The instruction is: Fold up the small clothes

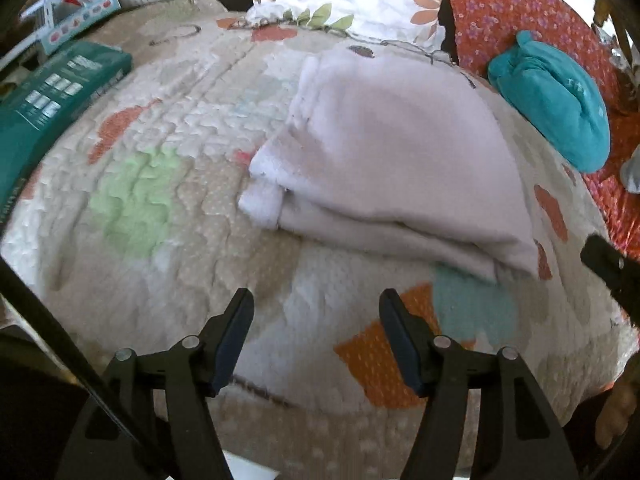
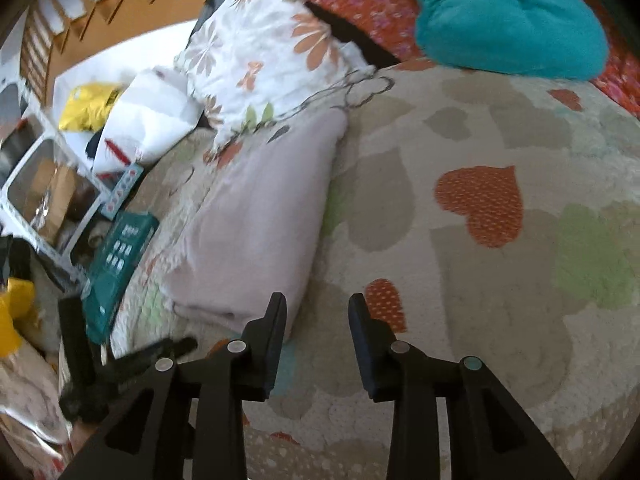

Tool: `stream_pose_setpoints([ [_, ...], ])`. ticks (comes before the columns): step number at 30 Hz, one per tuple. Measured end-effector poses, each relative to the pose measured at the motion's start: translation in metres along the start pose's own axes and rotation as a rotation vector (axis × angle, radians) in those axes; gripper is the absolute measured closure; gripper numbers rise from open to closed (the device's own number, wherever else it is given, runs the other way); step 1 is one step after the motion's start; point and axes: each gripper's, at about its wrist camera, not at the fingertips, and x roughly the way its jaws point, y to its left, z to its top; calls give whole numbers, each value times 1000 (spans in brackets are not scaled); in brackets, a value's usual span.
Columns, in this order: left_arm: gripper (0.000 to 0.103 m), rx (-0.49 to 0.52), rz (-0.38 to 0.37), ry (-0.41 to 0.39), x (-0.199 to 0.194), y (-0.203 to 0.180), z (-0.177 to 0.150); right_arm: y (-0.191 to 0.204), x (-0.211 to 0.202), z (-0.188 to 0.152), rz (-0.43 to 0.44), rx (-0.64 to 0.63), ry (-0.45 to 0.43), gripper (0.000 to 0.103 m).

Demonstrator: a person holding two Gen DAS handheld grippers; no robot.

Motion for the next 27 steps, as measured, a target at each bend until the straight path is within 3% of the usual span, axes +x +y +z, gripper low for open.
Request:
stream_pose_setpoints([
  [4, 37, -23, 4, -59, -31, -4, 5, 3, -22, 3, 8, -6, -52, 66],
  [6, 32, -23, -17, -88, -45, -6, 11, 6, -34, 2, -19, -21, -83, 61],
  [9, 31, -6, -44, -118, -59, -9, 20, 11, -51, 9, -55, 12, -99, 61],
  [12, 28, 16, -52, -166, -71, -8, 29, 34, -65, 28, 27, 34, -100, 61],
  [14, 27, 3, -57, -168, -68, -4, 36, 60, -63, 42, 63, -22, -103, 61],
  [18, 27, -29, -58, -97, -50, 9, 53, 95, -22, 67, 38, -145, -46, 61],
  [22, 27, -59, -45, -100, -36, 18, 75, 78, 45, 102, 92, -73, 38, 61],
  [25, 27, -72, -60, -80, -19, 19, 91, 63, 83, 122, 170, 6, 78, 61],
  [27, 27, -63, -51, -68, -3, 17, 101, 59, 113, 133, 288, 72, 123, 61],
])
